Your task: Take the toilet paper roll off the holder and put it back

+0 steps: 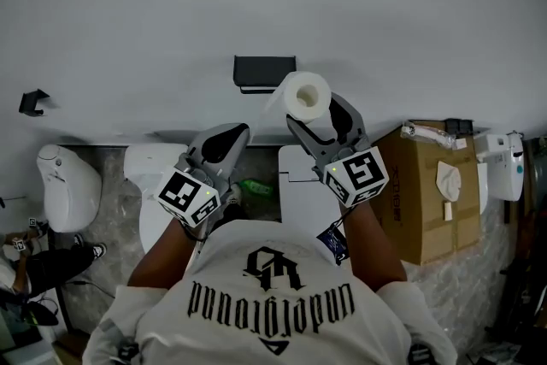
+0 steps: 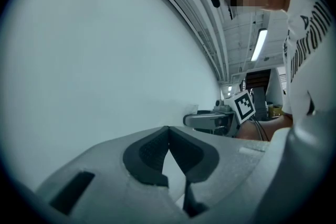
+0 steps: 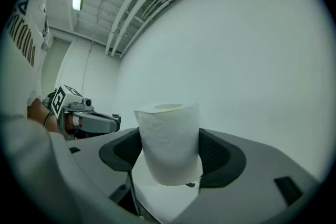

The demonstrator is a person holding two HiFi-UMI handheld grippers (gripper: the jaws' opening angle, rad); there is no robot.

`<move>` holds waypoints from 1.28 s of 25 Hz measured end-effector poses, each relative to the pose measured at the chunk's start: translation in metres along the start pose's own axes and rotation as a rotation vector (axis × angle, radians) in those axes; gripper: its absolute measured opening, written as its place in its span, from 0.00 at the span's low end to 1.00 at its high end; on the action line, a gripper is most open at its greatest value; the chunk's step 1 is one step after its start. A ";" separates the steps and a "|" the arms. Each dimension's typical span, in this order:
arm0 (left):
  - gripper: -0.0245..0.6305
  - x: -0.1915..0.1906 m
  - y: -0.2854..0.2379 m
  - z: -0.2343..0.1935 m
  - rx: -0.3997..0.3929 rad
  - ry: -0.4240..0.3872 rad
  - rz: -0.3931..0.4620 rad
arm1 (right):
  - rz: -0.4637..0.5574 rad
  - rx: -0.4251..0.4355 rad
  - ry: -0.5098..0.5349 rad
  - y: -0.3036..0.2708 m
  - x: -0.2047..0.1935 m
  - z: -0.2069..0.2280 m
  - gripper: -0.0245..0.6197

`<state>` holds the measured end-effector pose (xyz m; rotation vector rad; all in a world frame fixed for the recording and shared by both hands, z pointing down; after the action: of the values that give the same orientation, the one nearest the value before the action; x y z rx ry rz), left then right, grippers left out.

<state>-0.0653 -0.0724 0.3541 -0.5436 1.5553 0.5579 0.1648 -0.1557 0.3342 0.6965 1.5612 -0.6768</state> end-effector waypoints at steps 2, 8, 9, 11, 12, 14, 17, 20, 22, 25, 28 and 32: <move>0.06 0.000 0.003 0.011 0.021 -0.004 -0.009 | 0.006 0.015 -0.004 0.010 -0.002 -0.001 0.56; 0.06 0.003 0.010 0.033 0.055 -0.019 -0.032 | 0.011 0.053 -0.007 0.034 -0.006 -0.006 0.56; 0.06 0.003 0.011 0.035 0.056 -0.022 -0.034 | 0.009 0.056 -0.009 0.036 -0.006 -0.007 0.56; 0.06 0.005 0.014 0.039 0.057 -0.028 -0.038 | 0.006 0.062 -0.020 0.041 -0.007 -0.009 0.56; 0.06 0.005 0.016 0.040 0.058 -0.031 -0.040 | 0.006 0.067 -0.026 0.043 -0.007 -0.011 0.56; 0.06 0.005 0.019 0.041 0.057 -0.033 -0.044 | 0.005 0.067 -0.030 0.046 -0.008 -0.014 0.56; 0.06 0.005 0.022 0.042 0.048 -0.031 -0.049 | -0.002 0.052 -0.037 0.050 -0.010 -0.017 0.56; 0.06 0.007 0.027 0.041 0.030 -0.044 -0.049 | -0.004 0.038 -0.050 0.054 -0.010 -0.024 0.56; 0.06 0.009 0.034 0.039 0.017 -0.051 -0.049 | 0.000 0.033 -0.045 0.056 -0.006 -0.032 0.56; 0.06 0.010 0.048 0.036 0.005 -0.050 -0.046 | -0.006 0.008 -0.038 0.057 -0.005 -0.046 0.56; 0.06 0.011 0.066 0.033 -0.007 -0.050 -0.043 | -0.013 -0.003 -0.037 0.057 -0.003 -0.065 0.56; 0.06 0.013 0.092 0.030 -0.037 -0.053 -0.035 | -0.014 -0.016 -0.042 0.059 0.003 -0.094 0.56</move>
<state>-0.1022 0.0171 0.3418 -0.5788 1.4855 0.5702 0.1489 -0.0460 0.3387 0.6568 1.5328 -0.6845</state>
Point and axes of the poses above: the fingertips, and each gripper's own axes: y backward along the fingers, z to its right, x out of its top, the point moved 10 cm from there along y, backward along the fingers, and after that the axes turned 4 degrees about -x, right-handed, at the moved point
